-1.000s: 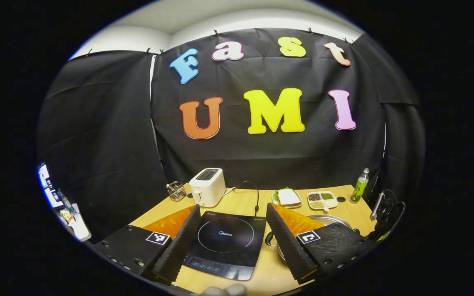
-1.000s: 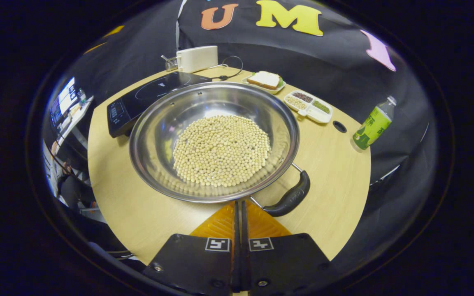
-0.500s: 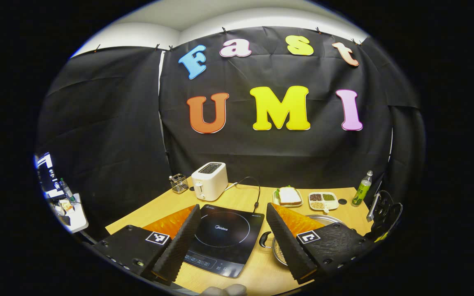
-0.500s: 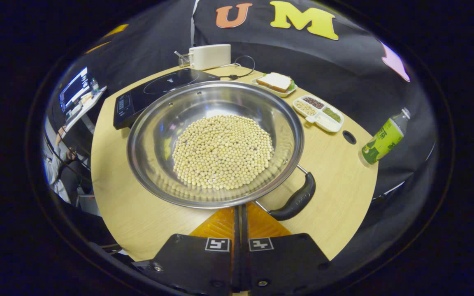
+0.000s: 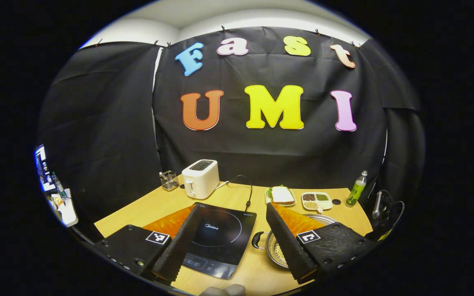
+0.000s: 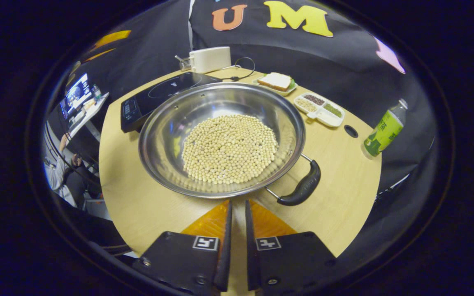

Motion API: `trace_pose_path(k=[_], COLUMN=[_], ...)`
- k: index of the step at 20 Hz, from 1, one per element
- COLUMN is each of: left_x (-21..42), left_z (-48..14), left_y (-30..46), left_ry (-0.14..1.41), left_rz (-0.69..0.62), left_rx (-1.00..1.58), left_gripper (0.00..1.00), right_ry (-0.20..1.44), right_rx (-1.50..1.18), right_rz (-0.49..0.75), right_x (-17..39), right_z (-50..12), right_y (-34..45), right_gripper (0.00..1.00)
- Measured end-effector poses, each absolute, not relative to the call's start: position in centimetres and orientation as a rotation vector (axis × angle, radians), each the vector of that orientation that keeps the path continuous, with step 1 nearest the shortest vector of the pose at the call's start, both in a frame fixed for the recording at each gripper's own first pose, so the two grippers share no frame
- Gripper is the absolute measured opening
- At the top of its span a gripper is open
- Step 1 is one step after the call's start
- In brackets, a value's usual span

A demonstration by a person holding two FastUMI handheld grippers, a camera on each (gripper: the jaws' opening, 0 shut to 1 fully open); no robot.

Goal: First push the handle of the pot to place it horizontally, then grasp the pot with both hands and set it on the induction cooktop.

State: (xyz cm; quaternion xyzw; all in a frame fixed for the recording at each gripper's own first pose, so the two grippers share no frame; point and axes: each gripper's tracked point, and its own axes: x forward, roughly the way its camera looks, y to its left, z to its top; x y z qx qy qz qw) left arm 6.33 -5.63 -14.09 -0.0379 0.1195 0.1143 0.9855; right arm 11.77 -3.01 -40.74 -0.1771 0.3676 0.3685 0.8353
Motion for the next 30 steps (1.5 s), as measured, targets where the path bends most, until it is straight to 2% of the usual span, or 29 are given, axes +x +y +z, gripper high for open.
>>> trace_pose_path(k=[1, 3, 5, 7, 8, 9, 11, 12, 13, 16, 22, 30], left_x=[6.6, 7.2, 8.1, 8.9, 9.4, 9.8, 10.7, 11.1, 11.4, 13.0, 14.5, 15.4], left_z=[-14.6, -15.7, -16.4, -17.5, -18.1, -18.8, -20.3, -21.1, -22.0, -24.7, -30.1, -35.2], left_y=[-5.9, -6.4, -6.7, -7.1, -7.3, -7.3, -7.9, -8.2, -8.1, -8.8, -10.4, -11.8], left_ry=[0.242, 0.253, 0.252, 0.252, 0.255, 0.266, 0.289, 0.306, 0.324, 0.367, 0.458, 0.579], left_rz=[0.211, 0.167, 0.128, 0.086, 0.071, 0.057, 0.019, 0.004, -0.004, -0.028, -0.061, -0.067], left_rx=[-0.073, -0.067, -0.054, -0.035, -0.030, -0.027, -0.036, -0.043, -0.045, -0.053, -0.061, -0.101], left_gripper=[0.96, 0.96, 0.96, 0.96, 0.96, 0.96, 0.96, 0.97, 0.96, 0.96, 0.96, 0.96], right_ry=[0.766, 0.753, 0.733, 0.707, 0.698, 0.680, 0.653, 0.645, 0.638, 0.635, 0.625, 0.619], right_rx=[-0.369, -0.326, -0.276, -0.219, -0.191, -0.154, -0.069, -0.040, -0.014, 0.051, 0.049, 0.006], right_rz=[0.752, 0.712, 0.643, 0.518, 0.447, 0.390, 0.317, 0.284, 0.245, 0.168, 0.068, 0.067], right_x=[11.6, 10.8, 10.2, 10.7, 10.9, 11.2, 11.4, 11.7, 12.1, 13.3, 15.3, 18.0], right_z=[-40.1, -39.3, -38.0, -36.8, -36.3, -35.5, -34.4, -34.3, -34.2, -34.8, -35.3, -35.9], right_y=[-3.4, -3.7, -4.4, -5.7, -6.5, -6.8, -6.7, -6.9, -7.1, -6.9, -7.4, -6.6], right_gripper=[0.39, 0.65, 0.76, 0.84, 0.82, 0.86, 0.83, 0.86, 0.94, 0.97, 0.97, 0.97])
